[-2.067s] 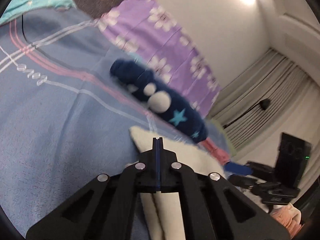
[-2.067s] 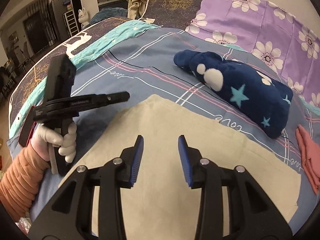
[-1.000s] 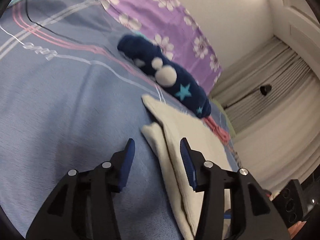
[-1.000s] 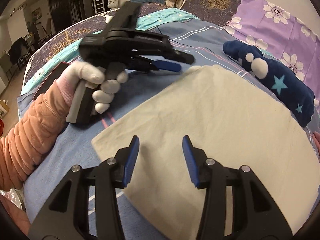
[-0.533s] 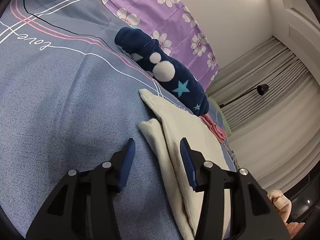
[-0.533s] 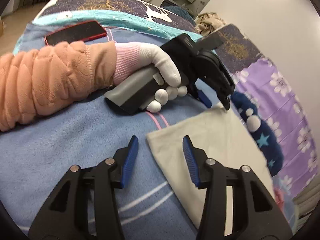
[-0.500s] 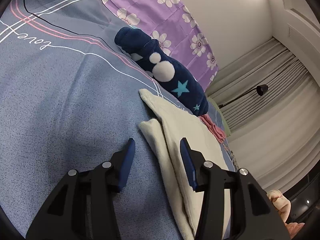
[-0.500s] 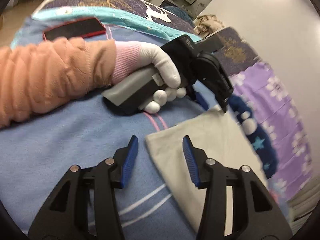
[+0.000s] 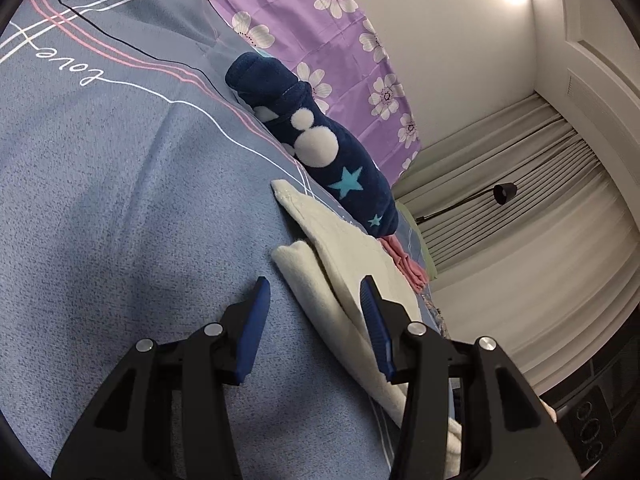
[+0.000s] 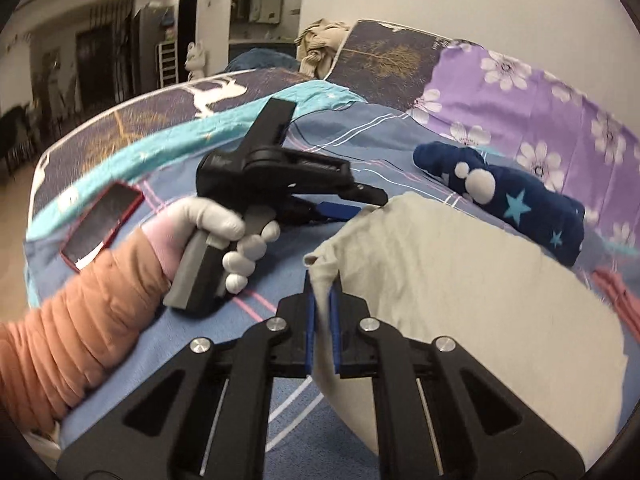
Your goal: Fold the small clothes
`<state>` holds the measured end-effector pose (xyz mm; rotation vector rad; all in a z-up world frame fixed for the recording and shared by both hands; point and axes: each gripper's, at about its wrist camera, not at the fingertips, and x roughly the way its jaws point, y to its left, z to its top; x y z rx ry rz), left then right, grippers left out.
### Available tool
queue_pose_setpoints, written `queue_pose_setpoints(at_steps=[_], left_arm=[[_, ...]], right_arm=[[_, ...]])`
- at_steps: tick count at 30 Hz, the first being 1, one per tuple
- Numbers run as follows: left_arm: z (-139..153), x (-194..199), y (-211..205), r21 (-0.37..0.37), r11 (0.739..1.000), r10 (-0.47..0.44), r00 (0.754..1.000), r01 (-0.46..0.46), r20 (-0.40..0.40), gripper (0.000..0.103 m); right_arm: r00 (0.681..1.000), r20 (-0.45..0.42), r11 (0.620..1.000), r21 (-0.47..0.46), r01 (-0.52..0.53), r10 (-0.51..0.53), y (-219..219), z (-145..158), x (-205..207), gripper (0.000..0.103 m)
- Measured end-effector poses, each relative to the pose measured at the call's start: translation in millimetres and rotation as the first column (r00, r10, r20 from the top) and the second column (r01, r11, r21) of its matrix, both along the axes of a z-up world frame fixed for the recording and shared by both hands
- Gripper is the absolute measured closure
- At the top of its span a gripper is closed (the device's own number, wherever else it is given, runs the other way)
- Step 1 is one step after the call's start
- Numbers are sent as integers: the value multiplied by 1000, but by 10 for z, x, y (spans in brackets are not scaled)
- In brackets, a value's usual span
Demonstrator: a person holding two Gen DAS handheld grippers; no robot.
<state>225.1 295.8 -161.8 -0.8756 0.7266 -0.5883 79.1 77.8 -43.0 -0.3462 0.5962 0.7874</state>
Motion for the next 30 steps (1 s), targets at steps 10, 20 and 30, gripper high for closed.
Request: queue_pose_setpoints(at_steps=[10, 20, 30], left_arm=[[2, -44, 69, -61, 997, -46, 998, 44, -36, 58], [96, 13, -32, 39, 991, 128, 991, -130, 35, 103], [86, -34, 53, 34, 991, 126, 992, -127, 32, 102]], right_arm=[[999, -38, 999, 40, 15, -13, -110, 44, 53, 97], [992, -109, 997, -13, -71, 69, 134, -205, -54, 98], [975, -175, 987, -66, -148, 135, 151, -375, -108, 86]])
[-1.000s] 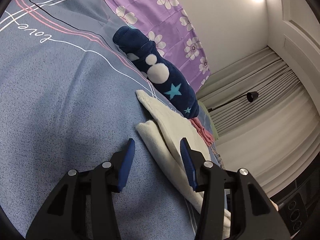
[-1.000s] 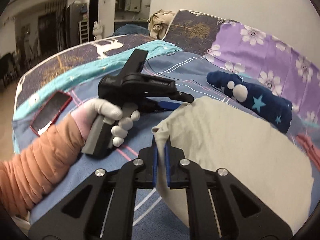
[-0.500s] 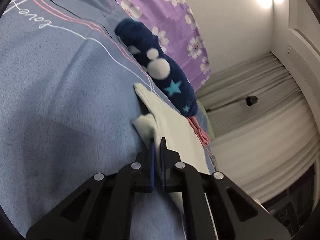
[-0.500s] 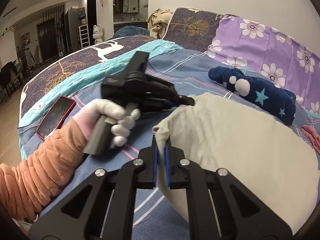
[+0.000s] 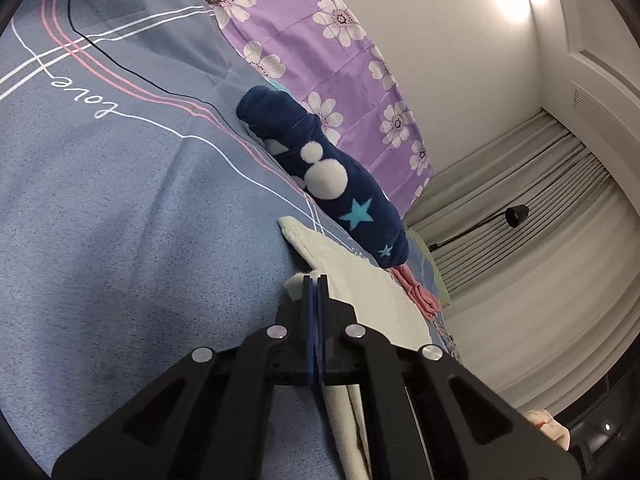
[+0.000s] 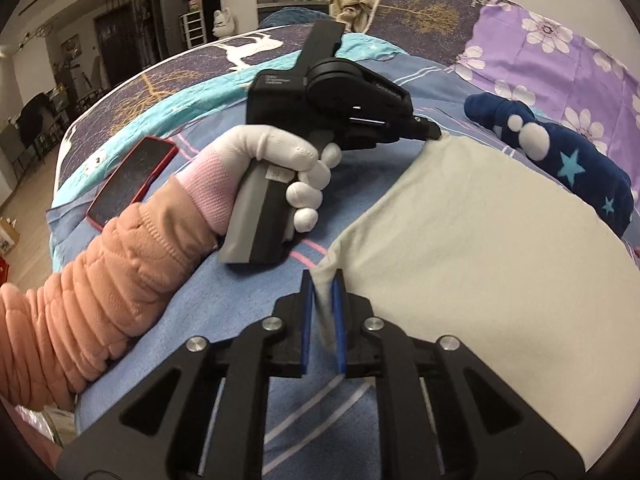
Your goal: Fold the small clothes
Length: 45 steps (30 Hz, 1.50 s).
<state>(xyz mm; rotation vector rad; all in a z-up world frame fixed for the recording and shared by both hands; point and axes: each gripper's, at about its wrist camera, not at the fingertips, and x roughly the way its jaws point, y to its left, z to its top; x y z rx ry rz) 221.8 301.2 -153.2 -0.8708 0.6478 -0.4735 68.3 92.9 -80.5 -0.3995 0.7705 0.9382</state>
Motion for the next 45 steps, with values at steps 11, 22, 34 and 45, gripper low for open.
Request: queue_pose_setpoints(at_steps=[11, 22, 34, 45], left_arm=[[16, 11, -340, 51, 970, -235, 972, 236, -25, 52], [15, 61, -484, 79, 982, -169, 985, 172, -35, 94], [-72, 106, -427, 50, 984, -171, 983, 174, -61, 91], [15, 187, -484, 107, 981, -149, 981, 163, -125, 89]], right_arm=[[961, 271, 972, -234, 12, 54, 104, -209, -349, 66], [963, 267, 980, -178, 83, -33, 328, -170, -73, 93], [981, 187, 988, -130, 85, -60, 299, -136, -23, 92], [990, 118, 992, -82, 92, -82, 244, -92, 78, 92]])
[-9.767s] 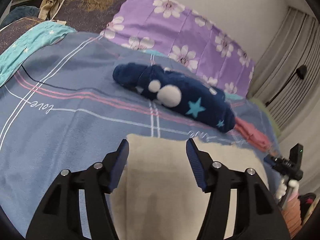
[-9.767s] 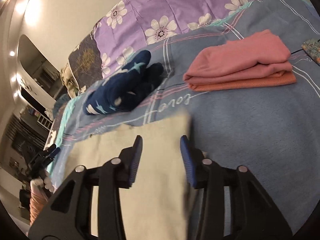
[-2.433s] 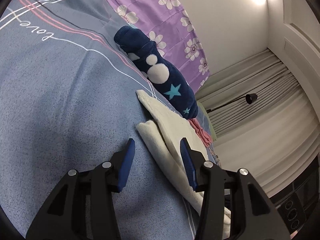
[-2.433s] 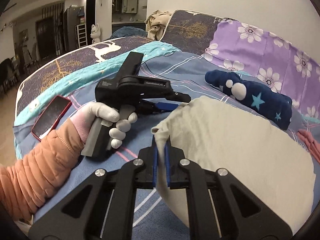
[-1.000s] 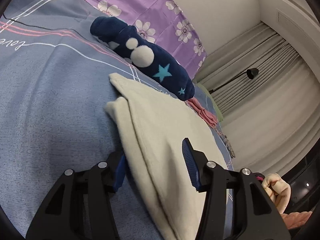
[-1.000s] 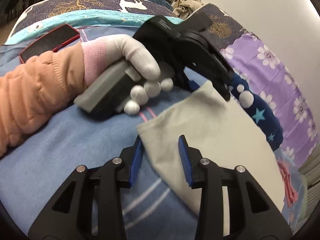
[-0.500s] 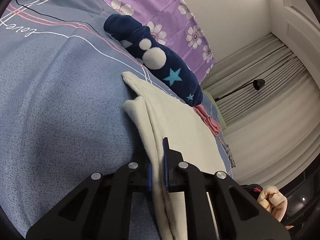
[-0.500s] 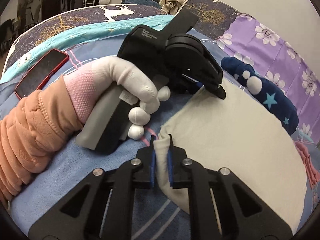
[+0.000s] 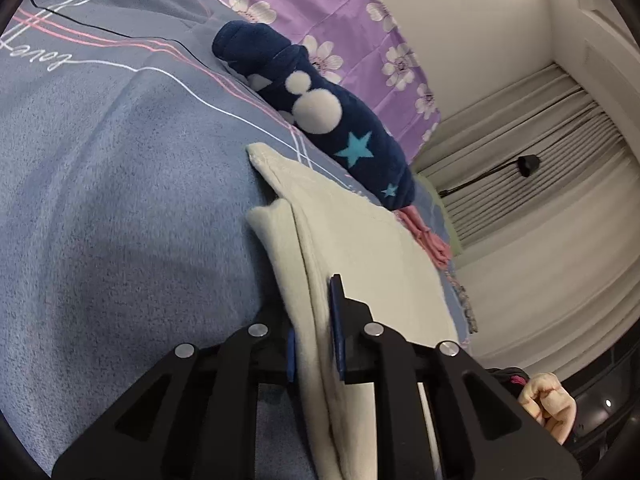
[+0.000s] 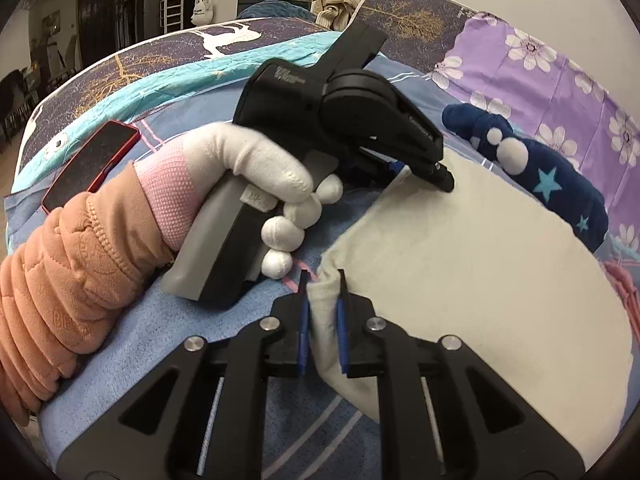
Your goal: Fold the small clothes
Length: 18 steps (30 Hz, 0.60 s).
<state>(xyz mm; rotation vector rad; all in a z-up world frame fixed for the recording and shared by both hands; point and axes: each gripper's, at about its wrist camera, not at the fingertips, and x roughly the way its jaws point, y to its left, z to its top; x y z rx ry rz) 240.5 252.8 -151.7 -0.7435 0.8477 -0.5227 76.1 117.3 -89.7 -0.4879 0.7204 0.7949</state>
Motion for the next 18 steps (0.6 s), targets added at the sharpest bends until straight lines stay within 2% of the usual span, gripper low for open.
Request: queue_pose_setpoints(at_steps=[4, 9, 18], left_arm=[[200, 49, -132, 134, 991, 24, 1000, -23, -6, 92], [430, 31, -213, 148, 987, 57, 998, -57, 6, 95], [915, 59, -646, 244, 968, 49, 998, -58, 43, 94]], right_arm=[[1000, -1, 999, 45, 2, -2, -74, 106, -27, 92], [999, 24, 991, 130, 17, -21, -307, 365, -80, 92], [995, 25, 963, 257, 87, -96, -901, 749, -28, 93]])
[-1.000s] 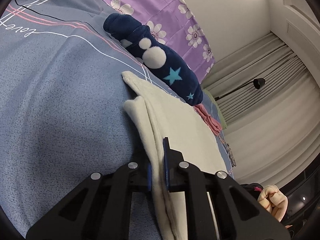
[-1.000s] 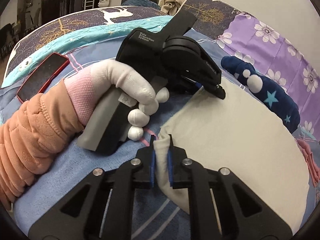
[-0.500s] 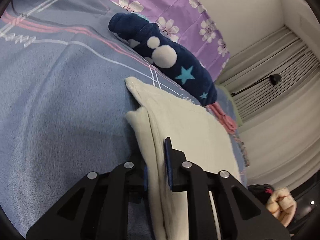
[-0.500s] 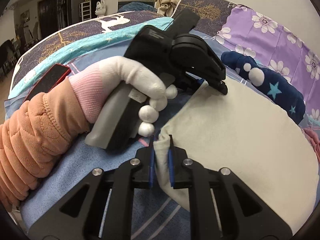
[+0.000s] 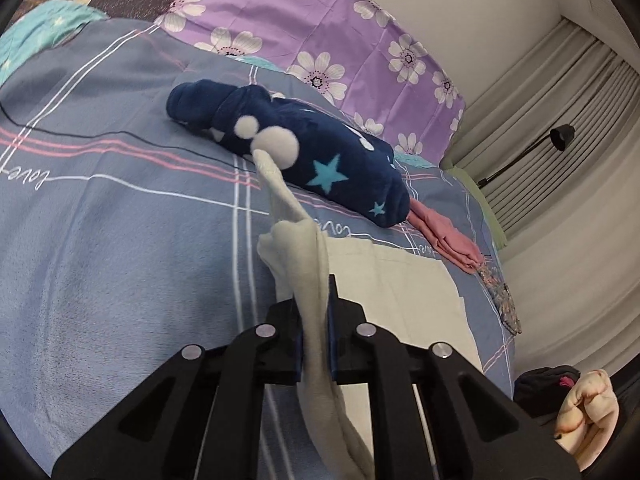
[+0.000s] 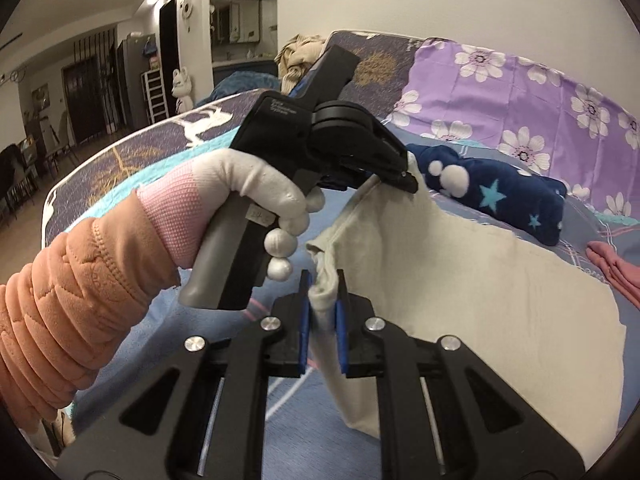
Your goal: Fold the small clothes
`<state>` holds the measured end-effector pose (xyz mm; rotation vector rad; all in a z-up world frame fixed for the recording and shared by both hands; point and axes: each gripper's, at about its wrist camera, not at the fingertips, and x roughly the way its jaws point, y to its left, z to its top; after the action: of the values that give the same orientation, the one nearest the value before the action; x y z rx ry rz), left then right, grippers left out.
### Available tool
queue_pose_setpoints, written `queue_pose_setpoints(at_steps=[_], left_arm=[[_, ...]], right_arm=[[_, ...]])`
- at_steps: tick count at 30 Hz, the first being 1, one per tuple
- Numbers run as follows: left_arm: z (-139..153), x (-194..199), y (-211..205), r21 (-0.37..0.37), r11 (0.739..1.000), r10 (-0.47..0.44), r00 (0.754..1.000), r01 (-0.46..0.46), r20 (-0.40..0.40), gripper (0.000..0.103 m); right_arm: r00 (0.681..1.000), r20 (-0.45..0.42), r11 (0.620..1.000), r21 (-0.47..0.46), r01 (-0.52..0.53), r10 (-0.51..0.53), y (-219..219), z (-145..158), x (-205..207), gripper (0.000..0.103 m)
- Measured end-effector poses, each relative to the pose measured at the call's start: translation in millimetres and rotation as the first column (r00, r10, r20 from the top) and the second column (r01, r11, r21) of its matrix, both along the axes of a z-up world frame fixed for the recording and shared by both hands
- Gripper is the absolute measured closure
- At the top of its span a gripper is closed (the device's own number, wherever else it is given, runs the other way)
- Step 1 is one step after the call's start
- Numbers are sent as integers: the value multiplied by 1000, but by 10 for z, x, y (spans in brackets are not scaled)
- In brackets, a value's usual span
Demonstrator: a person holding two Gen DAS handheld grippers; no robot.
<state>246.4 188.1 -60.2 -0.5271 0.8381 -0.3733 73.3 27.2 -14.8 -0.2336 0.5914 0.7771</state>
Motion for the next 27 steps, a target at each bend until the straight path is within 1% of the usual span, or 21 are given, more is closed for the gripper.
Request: queue_pose_setpoints(at_steps=[5, 8, 11, 12, 14, 19, 20, 22, 24, 25, 26, 27], left_arm=[[99, 45, -225, 20, 1000, 15, 1000, -15, -15, 94], [166, 62, -390, 43, 999, 20, 1000, -19, -20, 94], [223, 89, -585, 78, 997, 19, 999, -17, -25, 94], [241, 100, -662, 89, 996, 17, 999, -15, -28, 94], [265, 129, -799, 107, 994, 14, 999, -10, -38, 94], [295, 180, -1204, 159, 987, 6, 999, 3, -53, 94], [301, 183, -1274, 171, 985, 4, 998, 6, -56, 94], [295, 181, -1398, 199, 980, -4, 998, 16, -64, 94], [280, 174, -1475, 221, 975, -6, 998, 22, -69, 94], [272, 168, -1495, 227, 974, -4, 998, 20, -70, 94], [267, 160, -1508, 231, 973, -1, 998, 17, -70, 94], [258, 154, -1516, 233, 972, 3, 997, 13, -72, 94]], right_arm=[[996, -68, 994, 93, 59, -53, -482, 76, 164, 93], [992, -111, 986, 147, 80, -64, -752, 84, 230, 94], [990, -127, 978, 188, 87, -63, -985, 96, 239, 96], [989, -135, 974, 206, 90, -63, -1081, 98, 245, 96], [986, -156, 965, 242, 100, -63, -1254, 91, 271, 102], [975, -210, 936, 322, 140, -73, -1674, 69, 362, 102], [971, -229, 930, 336, 147, -70, -1772, 48, 386, 101], [959, -279, 922, 356, 154, -52, -1925, -6, 415, 95], [949, -315, 915, 376, 148, -24, -2023, -59, 414, 69], [946, -325, 912, 386, 141, -9, -2046, -91, 387, 42], [942, -335, 913, 385, 134, 3, -2045, -129, 350, 34], [939, -342, 916, 383, 119, 21, -2026, -164, 310, 34]])
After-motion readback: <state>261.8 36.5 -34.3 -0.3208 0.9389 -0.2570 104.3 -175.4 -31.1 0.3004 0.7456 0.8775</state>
